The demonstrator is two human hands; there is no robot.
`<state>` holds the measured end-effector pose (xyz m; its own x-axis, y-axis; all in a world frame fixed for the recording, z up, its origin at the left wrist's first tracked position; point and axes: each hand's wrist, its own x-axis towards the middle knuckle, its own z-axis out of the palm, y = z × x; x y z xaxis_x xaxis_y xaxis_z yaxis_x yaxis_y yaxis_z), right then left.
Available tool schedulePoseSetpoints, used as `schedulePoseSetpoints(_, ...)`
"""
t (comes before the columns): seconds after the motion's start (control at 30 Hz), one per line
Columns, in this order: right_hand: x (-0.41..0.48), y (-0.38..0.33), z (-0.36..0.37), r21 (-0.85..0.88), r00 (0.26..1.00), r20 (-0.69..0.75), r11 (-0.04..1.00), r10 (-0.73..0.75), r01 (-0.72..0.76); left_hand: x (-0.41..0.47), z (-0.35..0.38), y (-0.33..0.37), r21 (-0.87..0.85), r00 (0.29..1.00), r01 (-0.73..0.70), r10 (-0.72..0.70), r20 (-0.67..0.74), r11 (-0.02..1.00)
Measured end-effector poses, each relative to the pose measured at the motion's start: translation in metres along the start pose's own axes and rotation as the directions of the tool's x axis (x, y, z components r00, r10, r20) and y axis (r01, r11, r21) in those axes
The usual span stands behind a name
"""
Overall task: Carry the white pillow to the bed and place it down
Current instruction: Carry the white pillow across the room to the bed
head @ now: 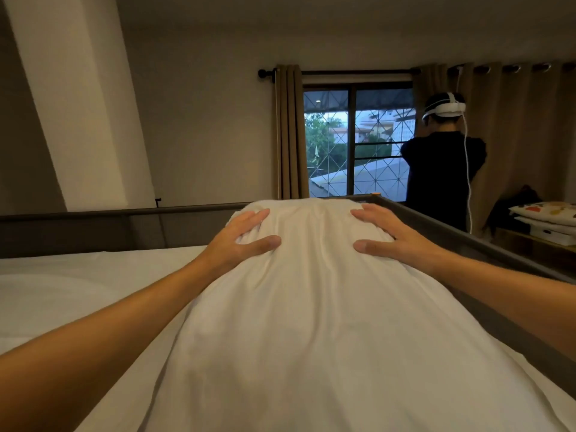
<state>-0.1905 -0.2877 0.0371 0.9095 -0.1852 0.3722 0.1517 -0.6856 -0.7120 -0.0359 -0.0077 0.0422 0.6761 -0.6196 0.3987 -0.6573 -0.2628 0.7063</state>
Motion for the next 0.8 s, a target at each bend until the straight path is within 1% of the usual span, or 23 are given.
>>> schedulePoseSetpoints(0.2, 0.017, -0.039, -0.025, -0.05, 0.982, 0.001, 0.981, -0.188, 0.188, -0.012, -0.04, 0.048, 0.095, 0.993, -0.079, 0.086, -0.08, 0.992)
schedulePoseSetpoints(0.33, 0.027, -0.078, -0.037, -0.029, 0.953, -0.014, 0.953, -0.302, 0.301, -0.029, -0.07, 0.086, 0.154, 0.973, -0.09, 0.12, -0.198, 0.984)
schedulePoseSetpoints(0.43, 0.034, -0.107, -0.039, 0.008, 0.931, 0.011, 0.931, -0.366, 0.366, -0.045, -0.098, 0.114, 0.189, 0.961, -0.054, 0.103, -0.257, 0.98)
schedulePoseSetpoints(0.5, 0.039, -0.126, -0.037, 0.055, 0.915, 0.032, 0.915, -0.401, 0.399, -0.059, -0.115, 0.129, 0.196, 0.958, -0.004, 0.06, -0.281, 0.981)
schedulePoseSetpoints(0.63, 0.044, -0.159, -0.018, 0.134, 0.886, 0.08, 0.885, -0.458, 0.445, -0.095, -0.145, 0.146, 0.158, 0.94, 0.082, -0.024, -0.341, 0.984)
schedulePoseSetpoints(0.8, 0.037, -0.204, 0.021, 0.218, 0.839, 0.158, 0.847, -0.521, 0.485, -0.157, -0.181, 0.157, 0.202, 0.899, 0.133, -0.032, -0.436, 0.97)
